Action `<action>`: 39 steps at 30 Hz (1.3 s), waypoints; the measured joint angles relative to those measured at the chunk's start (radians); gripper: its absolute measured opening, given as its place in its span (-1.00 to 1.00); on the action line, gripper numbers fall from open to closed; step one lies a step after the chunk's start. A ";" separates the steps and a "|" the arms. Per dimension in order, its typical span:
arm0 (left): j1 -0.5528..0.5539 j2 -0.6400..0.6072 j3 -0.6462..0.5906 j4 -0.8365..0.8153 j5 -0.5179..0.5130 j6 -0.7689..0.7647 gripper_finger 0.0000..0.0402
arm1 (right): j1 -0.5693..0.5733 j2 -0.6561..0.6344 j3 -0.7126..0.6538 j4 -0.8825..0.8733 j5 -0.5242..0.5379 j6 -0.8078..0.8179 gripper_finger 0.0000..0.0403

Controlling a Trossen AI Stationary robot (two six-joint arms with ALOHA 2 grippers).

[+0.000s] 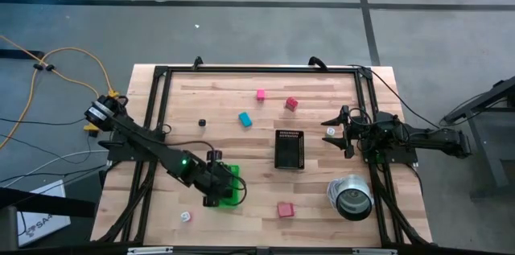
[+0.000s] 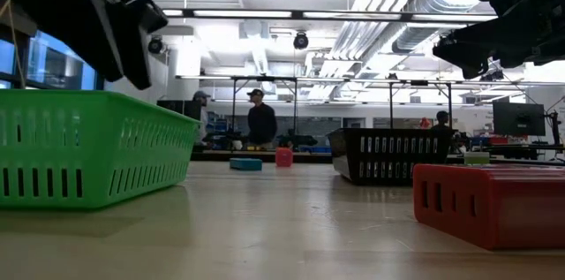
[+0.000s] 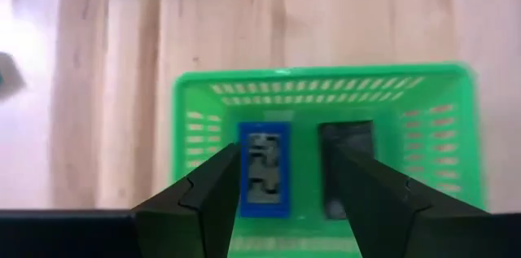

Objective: Pick & Place Office items
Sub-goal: Put the light blue digital clock into the green bin

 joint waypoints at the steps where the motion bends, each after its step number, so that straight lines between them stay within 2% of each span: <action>1: 0.010 -0.006 0.000 0.000 0.001 0.035 -0.07 | 0.000 0.000 0.000 0.000 0.000 0.000 0.23; 6: 0.086 -0.061 0.000 0.001 0.014 0.224 -0.07 | 0.000 0.000 0.000 0.000 0.000 0.000 0.23; 12: 0.235 -0.116 0.000 0.001 0.040 0.558 -0.07 | 0.000 0.000 0.000 0.000 0.000 0.000 0.23; 21: 0.538 -0.122 0.000 0.073 0.293 0.978 -0.07 | 0.000 0.000 0.000 0.000 0.000 0.000 0.23; 30: 0.798 -0.087 0.000 0.106 0.465 1.177 -0.07 | 0.000 0.000 0.000 0.000 0.000 0.000 0.23; 35: 0.855 -0.001 0.000 0.204 0.550 1.237 -0.07 | 0.000 0.000 0.000 0.000 0.000 0.000 0.23; 39: 0.865 0.062 0.016 0.239 0.578 1.281 -0.07 | 0.000 0.000 0.000 0.000 0.000 0.000 0.23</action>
